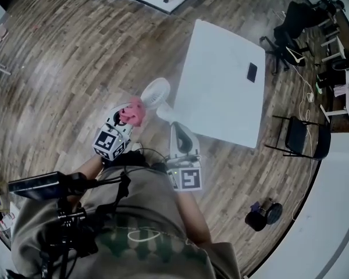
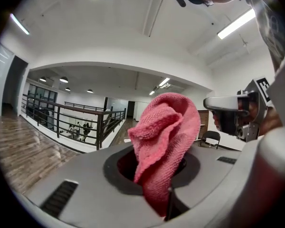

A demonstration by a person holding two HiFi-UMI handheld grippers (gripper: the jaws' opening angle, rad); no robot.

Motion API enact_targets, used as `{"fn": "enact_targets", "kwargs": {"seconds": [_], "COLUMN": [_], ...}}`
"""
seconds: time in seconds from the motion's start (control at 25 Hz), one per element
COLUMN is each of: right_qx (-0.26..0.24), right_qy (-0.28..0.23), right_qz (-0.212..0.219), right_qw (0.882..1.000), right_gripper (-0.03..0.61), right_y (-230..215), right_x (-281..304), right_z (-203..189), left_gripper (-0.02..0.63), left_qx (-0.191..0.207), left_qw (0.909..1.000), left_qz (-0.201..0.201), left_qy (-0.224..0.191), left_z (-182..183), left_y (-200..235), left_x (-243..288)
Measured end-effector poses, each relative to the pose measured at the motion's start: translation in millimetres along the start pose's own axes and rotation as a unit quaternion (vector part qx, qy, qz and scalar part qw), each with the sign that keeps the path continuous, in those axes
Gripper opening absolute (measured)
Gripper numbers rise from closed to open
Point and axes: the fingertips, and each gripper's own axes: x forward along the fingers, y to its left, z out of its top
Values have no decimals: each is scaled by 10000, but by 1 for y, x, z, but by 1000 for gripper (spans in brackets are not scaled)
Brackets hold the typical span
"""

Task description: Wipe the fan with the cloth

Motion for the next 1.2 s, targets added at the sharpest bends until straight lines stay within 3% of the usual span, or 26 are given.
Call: {"fn": "enact_targets", "kwargs": {"seconds": [0.16, 0.32, 0.76, 1.2], "right_qx": [-150, -191, -326, -372], "right_qy": [149, -94, 59, 141], "right_qz": [-80, -434, -826, -1013], "right_qw": [9997, 9988, 9960, 9941], "right_gripper": [26, 26, 26, 26], "right_y": [0, -16, -36, -38], "right_x": [-4, 7, 21, 34], "right_z": [-5, 2, -2, -10], "left_gripper": [98, 98, 98, 98], "left_qx": [-217, -214, -266, 9], "left_qw": [9994, 9984, 9933, 9883], "left_qz": [-178, -429, -1036, -1490], "left_qy": [218, 292, 434, 327], "left_z": [-16, -21, -28, -13], "left_y": [2, 6, -2, -3], "left_x": [18, 39, 78, 113]}}
